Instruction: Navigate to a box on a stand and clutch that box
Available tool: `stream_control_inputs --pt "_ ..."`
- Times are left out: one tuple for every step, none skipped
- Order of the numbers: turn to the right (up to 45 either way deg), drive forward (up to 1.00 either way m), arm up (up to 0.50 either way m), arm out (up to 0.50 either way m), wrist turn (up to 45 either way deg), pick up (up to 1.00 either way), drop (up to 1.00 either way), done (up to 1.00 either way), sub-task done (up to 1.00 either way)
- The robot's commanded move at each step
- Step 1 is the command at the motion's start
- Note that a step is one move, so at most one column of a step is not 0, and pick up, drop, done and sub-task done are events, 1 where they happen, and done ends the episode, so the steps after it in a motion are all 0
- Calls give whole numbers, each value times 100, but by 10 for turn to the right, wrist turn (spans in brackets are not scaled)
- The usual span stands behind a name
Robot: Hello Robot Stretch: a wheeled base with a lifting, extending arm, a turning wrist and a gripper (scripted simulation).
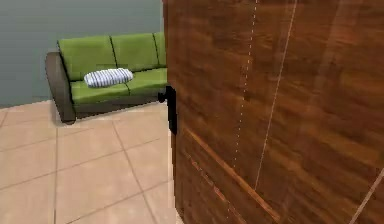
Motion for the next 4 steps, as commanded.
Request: stream_control_inputs --pt "450 0 0 0 0 0 0 0 0" --pt "450 0 0 0 0 0 0 0 0" --pt "450 0 0 0 0 0 0 0 0" --pt "450 0 0 0 0 0 0 0 0"
